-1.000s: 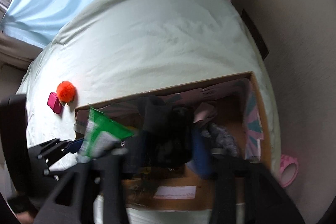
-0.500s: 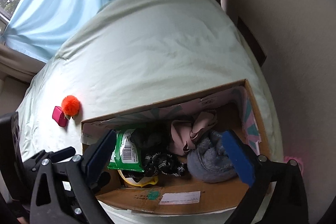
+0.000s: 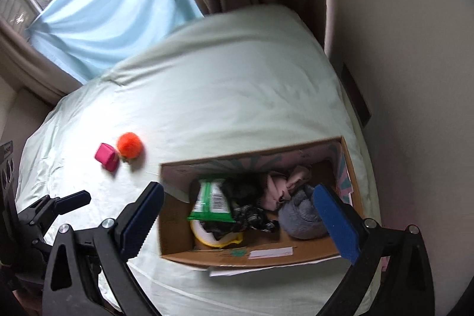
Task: Organize soft objects
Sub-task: 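Open both tools to release the items and lift away from the box, then move both tools toward the pink pouch and orange pom-pom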
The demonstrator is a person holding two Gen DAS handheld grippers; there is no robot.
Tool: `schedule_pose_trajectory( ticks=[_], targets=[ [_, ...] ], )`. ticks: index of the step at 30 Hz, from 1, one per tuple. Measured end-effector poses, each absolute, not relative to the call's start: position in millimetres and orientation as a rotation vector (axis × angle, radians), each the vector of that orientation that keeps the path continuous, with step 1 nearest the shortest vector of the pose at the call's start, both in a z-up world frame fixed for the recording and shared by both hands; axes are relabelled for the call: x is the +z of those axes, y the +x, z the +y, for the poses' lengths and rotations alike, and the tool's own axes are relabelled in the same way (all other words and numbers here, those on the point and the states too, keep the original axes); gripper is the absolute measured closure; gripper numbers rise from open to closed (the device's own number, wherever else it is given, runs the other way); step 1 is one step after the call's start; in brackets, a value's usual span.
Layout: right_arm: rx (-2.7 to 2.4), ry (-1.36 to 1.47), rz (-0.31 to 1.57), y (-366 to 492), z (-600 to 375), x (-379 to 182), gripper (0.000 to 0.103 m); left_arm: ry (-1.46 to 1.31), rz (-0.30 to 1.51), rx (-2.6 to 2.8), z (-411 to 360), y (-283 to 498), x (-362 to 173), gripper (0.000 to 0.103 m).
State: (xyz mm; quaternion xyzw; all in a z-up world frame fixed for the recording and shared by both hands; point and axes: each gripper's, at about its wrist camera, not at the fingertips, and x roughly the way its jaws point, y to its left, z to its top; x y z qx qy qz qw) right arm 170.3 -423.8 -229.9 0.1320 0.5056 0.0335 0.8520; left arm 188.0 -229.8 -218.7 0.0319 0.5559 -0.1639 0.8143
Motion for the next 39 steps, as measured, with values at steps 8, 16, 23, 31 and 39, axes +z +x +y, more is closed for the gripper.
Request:
schedule_pose_trajectory(
  ticks=[8,16,23,31,39],
  targets=[
    [0.129,0.187,0.930,140.2,-363.9,-152.3,0.003,-0.016,1.033,-0.245,-142.2,146.9,-148.7,0.000],
    [0.154,0.153,0.826,100.7,-298.3,-103.3,0.003,-0.038,0.908,-0.153,-51.8,105.8,-104.1,0.000],
    [0.111,0.084,0.785,73.9,-249.5,-86.0,0.003,-0.064,0.845,-0.128,16.6,84.5,-80.6,0.000],
    [0.114,0.100,0.786,79.4,-199.5,-86.0,0.002,-0.079,0.851,-0.146,73.4,96.7,-85.9,0.000],
    [0.097,0.113,0.807,120.7,-146.3,-109.5,0.003,-0.100,0.927,-0.165,124.0,147.7,-120.7,0.000]
  ],
)
